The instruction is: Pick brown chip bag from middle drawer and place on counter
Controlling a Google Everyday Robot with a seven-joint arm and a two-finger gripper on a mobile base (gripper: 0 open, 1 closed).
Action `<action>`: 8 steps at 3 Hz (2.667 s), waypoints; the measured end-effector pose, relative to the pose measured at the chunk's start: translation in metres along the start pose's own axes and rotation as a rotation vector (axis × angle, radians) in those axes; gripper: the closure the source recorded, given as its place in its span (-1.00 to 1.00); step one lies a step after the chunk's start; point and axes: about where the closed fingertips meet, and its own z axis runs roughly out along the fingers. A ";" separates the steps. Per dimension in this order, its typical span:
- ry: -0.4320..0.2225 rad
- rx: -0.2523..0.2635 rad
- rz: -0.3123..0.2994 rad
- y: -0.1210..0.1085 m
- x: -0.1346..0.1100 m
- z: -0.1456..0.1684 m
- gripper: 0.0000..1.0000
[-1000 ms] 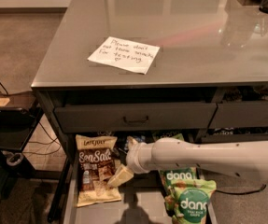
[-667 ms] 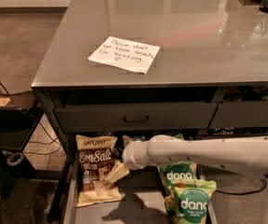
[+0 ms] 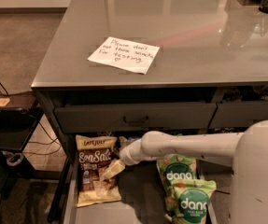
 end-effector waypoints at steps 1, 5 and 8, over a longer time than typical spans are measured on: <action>0.002 -0.025 0.007 -0.004 0.002 0.018 -1.00; -0.091 -0.125 0.048 0.034 -0.051 0.014 0.29; -0.039 0.014 0.042 0.080 -0.061 -0.142 1.00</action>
Offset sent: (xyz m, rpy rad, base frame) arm 0.0099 0.0513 -0.0372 0.0481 0.0746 0.0864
